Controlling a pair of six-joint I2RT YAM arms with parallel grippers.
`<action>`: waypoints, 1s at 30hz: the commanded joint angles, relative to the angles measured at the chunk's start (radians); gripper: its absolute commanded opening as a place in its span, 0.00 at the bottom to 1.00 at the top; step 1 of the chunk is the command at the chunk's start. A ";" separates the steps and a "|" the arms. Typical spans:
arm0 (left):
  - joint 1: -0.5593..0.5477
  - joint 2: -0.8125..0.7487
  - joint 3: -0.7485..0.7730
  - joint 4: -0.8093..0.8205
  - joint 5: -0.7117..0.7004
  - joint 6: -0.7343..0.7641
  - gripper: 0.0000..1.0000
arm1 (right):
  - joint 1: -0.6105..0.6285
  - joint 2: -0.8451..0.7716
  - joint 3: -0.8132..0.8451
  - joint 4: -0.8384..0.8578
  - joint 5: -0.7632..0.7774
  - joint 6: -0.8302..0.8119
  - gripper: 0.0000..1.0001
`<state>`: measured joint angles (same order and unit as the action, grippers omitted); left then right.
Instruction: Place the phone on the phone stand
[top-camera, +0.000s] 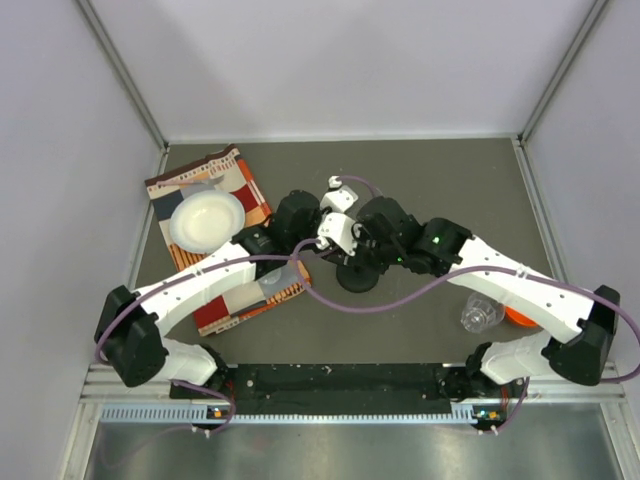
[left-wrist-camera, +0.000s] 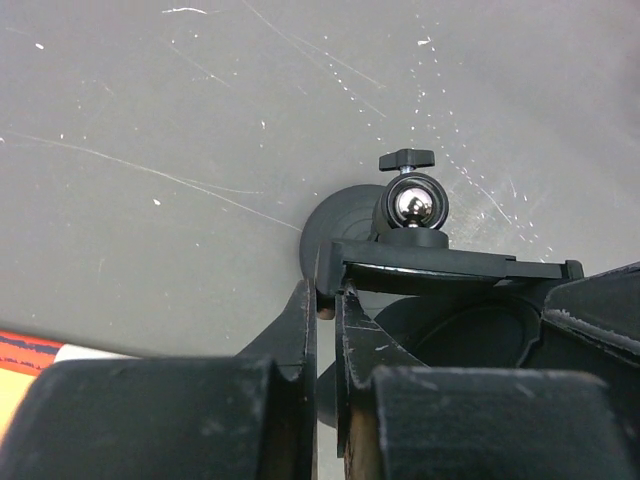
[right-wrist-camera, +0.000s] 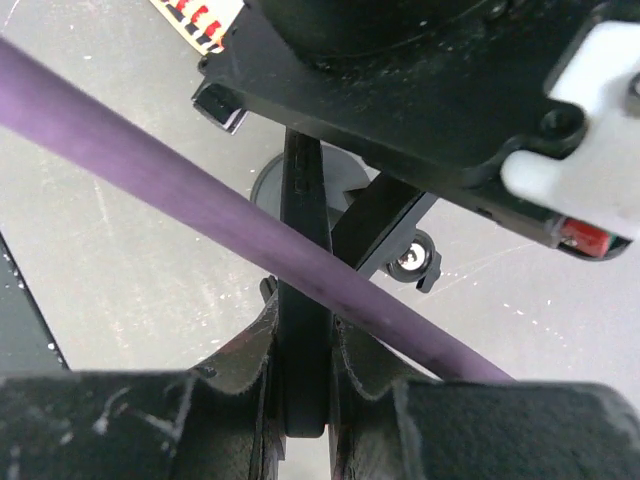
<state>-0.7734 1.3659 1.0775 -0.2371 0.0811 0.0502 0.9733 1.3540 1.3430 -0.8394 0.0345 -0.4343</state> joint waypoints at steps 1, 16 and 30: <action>0.034 0.028 0.085 0.084 -0.044 0.034 0.00 | 0.001 -0.007 -0.058 0.008 -0.028 -0.056 0.00; 0.036 0.120 0.170 -0.031 0.097 0.045 0.00 | 0.060 -0.019 -0.094 0.164 -0.130 -0.779 0.00; 0.241 -0.119 0.193 -0.034 0.177 -0.200 0.95 | 0.183 -0.167 -0.127 0.207 -0.119 -0.621 0.00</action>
<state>-0.6285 1.4220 1.2537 -0.3641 0.1902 -0.0528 1.1320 1.2816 1.1965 -0.6682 -0.0257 -1.1675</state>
